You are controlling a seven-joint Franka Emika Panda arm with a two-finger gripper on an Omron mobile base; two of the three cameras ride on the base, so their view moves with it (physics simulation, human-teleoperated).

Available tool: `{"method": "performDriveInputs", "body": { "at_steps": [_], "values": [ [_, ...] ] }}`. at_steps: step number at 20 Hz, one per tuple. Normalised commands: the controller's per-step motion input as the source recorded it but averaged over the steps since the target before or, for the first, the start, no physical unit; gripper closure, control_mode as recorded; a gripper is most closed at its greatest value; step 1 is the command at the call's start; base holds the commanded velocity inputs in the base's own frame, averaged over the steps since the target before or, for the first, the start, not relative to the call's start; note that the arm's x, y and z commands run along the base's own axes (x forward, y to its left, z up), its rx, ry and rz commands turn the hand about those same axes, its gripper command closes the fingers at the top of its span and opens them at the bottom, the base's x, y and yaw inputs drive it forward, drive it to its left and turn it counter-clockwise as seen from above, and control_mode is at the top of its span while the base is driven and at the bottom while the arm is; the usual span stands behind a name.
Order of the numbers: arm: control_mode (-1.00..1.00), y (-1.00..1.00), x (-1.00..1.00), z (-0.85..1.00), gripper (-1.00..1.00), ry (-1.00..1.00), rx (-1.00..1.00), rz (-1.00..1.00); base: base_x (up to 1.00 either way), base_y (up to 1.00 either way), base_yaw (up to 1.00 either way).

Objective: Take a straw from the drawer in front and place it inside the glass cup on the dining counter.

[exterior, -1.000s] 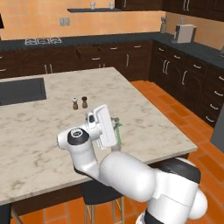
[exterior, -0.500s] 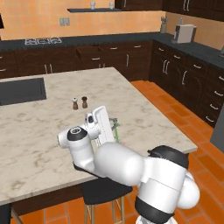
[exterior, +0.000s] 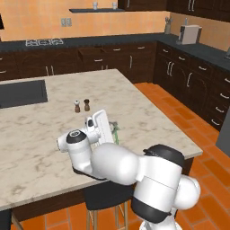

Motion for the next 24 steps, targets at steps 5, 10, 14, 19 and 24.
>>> {"method": "performDriveInputs", "body": {
  "at_steps": [5, 10, 14, 19, 24],
  "values": [
    [-1.00, 0.00, 0.12, -0.22, 1.00, -0.02, 0.00, 0.00, 0.00, 0.00, 0.00],
    [-1.00, 0.00, 0.07, -0.20, 1.00, -0.03, 0.00, 0.00, 0.00, 0.00, 0.00],
    [-1.00, -0.01, -0.10, -0.12, 1.00, -0.04, 0.00, 0.00, 0.00, 0.00, 0.00],
    [-1.00, -0.13, -0.34, -0.10, 1.00, -0.05, 0.02, 0.00, 0.00, 0.00, 0.00],
    [-1.00, -0.32, -0.07, -0.18, 1.00, -0.02, 0.05, 0.00, 0.00, 0.00, 0.00]
  ]
}}
